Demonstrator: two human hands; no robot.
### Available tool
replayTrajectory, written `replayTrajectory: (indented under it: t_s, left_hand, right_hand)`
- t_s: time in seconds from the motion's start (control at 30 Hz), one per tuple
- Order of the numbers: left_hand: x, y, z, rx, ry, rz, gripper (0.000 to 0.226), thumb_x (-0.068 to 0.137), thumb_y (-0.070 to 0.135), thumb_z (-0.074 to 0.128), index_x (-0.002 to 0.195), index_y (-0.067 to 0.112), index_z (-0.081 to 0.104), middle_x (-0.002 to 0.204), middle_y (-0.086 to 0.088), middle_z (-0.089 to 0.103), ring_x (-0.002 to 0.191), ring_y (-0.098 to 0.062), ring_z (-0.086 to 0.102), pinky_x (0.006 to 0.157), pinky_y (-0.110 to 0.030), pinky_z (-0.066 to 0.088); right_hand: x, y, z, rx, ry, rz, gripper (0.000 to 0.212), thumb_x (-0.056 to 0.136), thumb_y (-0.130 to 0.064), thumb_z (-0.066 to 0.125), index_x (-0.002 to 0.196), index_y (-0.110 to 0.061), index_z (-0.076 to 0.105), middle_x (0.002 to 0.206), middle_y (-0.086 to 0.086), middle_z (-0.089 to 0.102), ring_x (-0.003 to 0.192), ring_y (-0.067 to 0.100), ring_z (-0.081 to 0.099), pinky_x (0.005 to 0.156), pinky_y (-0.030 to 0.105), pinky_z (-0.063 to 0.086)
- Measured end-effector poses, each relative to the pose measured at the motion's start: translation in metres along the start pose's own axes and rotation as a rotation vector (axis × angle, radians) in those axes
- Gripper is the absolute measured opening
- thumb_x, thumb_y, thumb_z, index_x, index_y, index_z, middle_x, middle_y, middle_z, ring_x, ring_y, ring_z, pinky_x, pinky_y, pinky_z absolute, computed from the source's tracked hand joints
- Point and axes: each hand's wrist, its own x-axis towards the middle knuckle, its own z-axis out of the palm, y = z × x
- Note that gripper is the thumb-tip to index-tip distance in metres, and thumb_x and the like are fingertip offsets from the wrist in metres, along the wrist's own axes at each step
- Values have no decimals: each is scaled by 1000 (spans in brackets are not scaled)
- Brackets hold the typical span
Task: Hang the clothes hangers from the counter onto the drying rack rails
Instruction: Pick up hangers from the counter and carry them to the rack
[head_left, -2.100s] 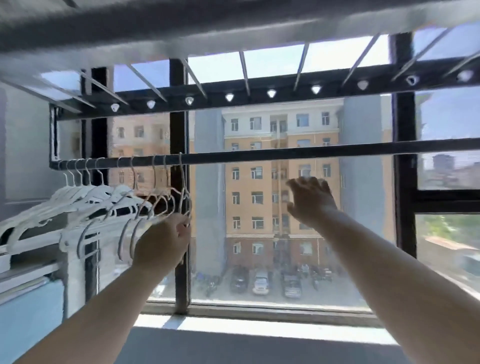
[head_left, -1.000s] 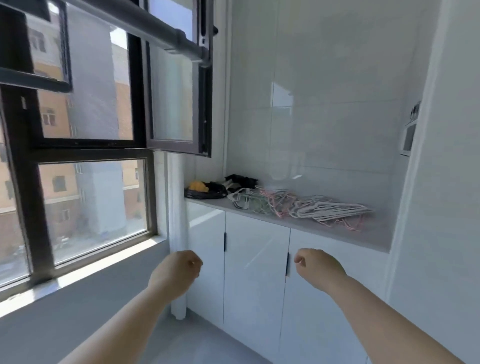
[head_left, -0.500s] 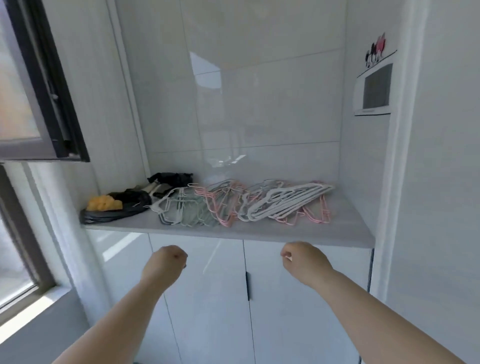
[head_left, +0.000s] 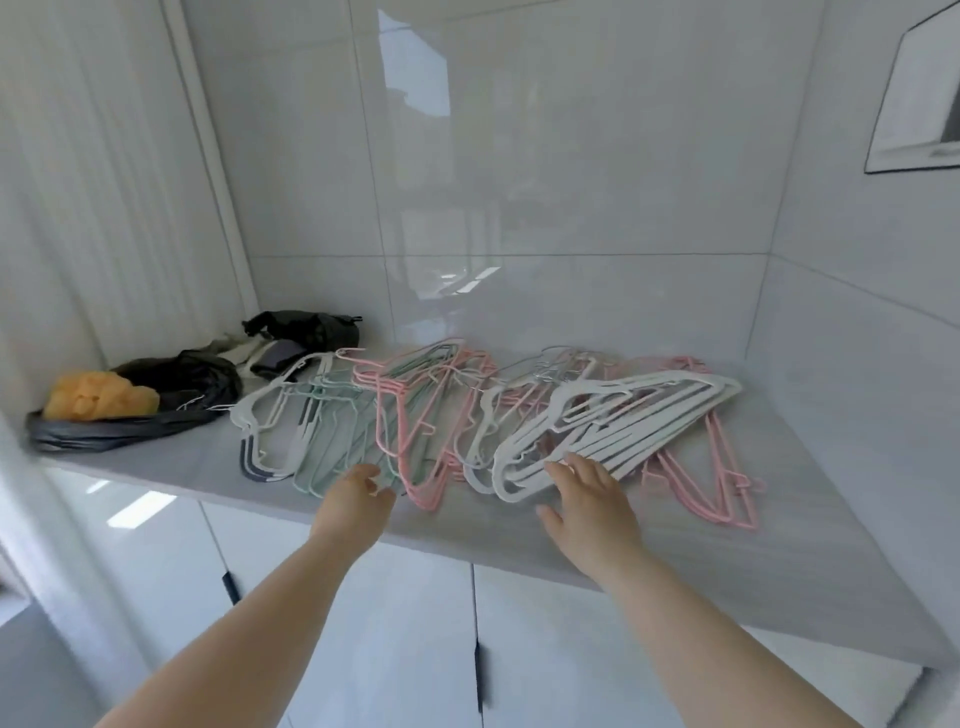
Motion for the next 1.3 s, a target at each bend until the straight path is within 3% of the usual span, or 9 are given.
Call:
replayTrajectory:
  t_s: [0.1, 0.2, 0.3, 0.37, 0.5, 0.63, 0.8, 0.87, 1.3]
  left_hand:
    - [37, 13, 11, -16, 32, -81, 50, 91, 16, 50, 137, 5, 35, 131, -15, 50, 115, -30, 51, 83, -29, 38]
    - [69, 19, 21, -11, 29, -167, 53, 91, 23, 51, 137, 5, 32, 125, -16, 55, 107, -31, 54, 81, -29, 38]
    - [94, 21, 25, -38, 30, -254, 46, 89, 28, 54, 127, 4, 44, 112, -18, 60, 94, -31, 57, 79, -32, 43]
    - [103, 21, 25, -26, 38, -257, 27, 88, 27, 57, 101, 4, 58, 93, -15, 62, 83, -28, 57, 73, -31, 43]
    - [109, 24, 30, 119, 9, -219, 33, 91, 20, 51, 59, 10, 49, 61, -7, 52, 62, -23, 49, 59, -26, 36]
    - [108, 18, 29, -44, 159, -220, 22, 95, 12, 40, 82, 0, 54, 75, -14, 57, 69, -29, 58, 64, -31, 42]
    - [92, 25, 10, -476, 339, -121, 26, 99, 12, 27, 75, 13, 40, 70, -7, 57, 27, -4, 51, 27, -11, 32]
    - [80, 28, 2, -506, 390, -54, 28, 99, 13, 28, 73, 17, 40, 71, -5, 57, 30, -4, 53, 27, -12, 33]
    - [23, 5, -37, -455, 544, -33, 29, 98, 12, 33, 72, 19, 44, 67, -4, 59, 32, -4, 55, 41, -20, 44]
  right_hand:
    - [42, 8, 21, -25, -84, -68, 58, 96, -49, 22, 147, -22, 16, 156, 2, 6, 144, 17, 4, 116, 32, 2]
    - [65, 10, 39, -3, -69, -62, 102, 72, -69, -25, 142, -22, 32, 152, 4, 26, 141, 19, 22, 116, 38, 12]
    - [75, 12, 50, 0, -8, -25, 72, 94, -51, 5, 101, -23, 71, 108, 3, 70, 99, 19, 67, 91, 38, 49]
    - [75, 13, 51, -11, 13, -59, 51, 81, -48, 31, 89, -23, 74, 93, 0, 73, 86, 17, 70, 91, 38, 42]
    - [77, 16, 57, -8, 87, -58, 48, 71, -47, 35, 86, -23, 74, 90, -1, 73, 84, 17, 70, 88, 37, 35]
    - [77, 14, 55, 30, 109, -65, 48, 70, -46, 34, 83, -25, 74, 87, -2, 73, 82, 16, 70, 74, 38, 56]
    - [78, 15, 57, 6, 86, -59, 47, 71, -45, 34, 84, -23, 74, 87, -1, 73, 82, 18, 70, 83, 39, 51]
    - [77, 15, 58, 3, 107, -71, 48, 71, -45, 35, 84, -22, 74, 87, 0, 73, 82, 20, 70, 87, 41, 41]
    - [69, 14, 55, -25, 35, -84, 48, 71, -42, 35, 79, -17, 75, 81, 2, 74, 78, 23, 71, 66, 46, 55]
